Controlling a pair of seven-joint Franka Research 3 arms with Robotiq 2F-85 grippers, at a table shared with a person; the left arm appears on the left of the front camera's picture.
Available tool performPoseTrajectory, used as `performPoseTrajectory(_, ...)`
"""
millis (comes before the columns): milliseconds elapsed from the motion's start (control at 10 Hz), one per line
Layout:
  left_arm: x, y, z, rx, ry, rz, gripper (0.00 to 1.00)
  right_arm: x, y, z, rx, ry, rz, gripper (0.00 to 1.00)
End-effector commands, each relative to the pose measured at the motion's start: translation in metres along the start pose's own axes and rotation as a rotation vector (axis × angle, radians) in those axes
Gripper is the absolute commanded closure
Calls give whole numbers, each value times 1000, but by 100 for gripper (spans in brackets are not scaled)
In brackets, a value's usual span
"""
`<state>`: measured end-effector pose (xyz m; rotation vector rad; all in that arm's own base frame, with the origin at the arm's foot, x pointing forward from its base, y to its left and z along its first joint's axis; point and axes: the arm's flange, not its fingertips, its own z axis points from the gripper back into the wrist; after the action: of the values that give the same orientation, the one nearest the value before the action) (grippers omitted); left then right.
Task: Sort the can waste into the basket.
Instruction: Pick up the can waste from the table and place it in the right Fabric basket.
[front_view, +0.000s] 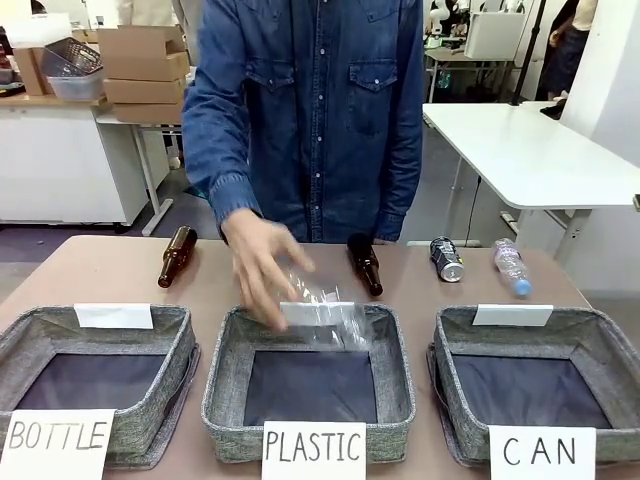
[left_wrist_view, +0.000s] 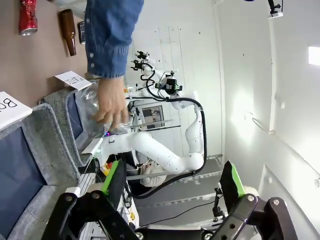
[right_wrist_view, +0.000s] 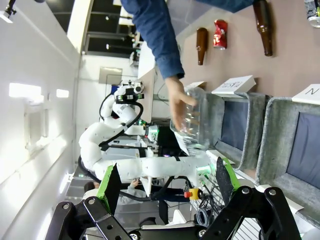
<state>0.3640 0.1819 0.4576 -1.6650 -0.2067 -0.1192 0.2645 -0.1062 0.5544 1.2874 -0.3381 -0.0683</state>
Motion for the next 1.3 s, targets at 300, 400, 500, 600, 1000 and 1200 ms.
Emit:
performPoseTrajectory(300,1,-3,-7,29,19,-2,0,4,2,-1,21,-6,25,0)
performPoseTrajectory(400,5,-3,-12,39,42,5,0,4,2,-1,21,-6,25,0)
performPoseTrajectory(500,14,-2,-26,62,91,20,0,4,2,-1,21,-6,25,0)
performPoseTrajectory(600,25,0,-43,104,128,43,0,4,2,-1,21,-6,25,0)
performPoseTrajectory(1000,72,8,-112,316,200,104,0,4,2,-1,21,-6,25,0)
performPoseTrajectory(1200,105,29,-200,654,304,79,0,4,2,-1,21,-6,25,0)
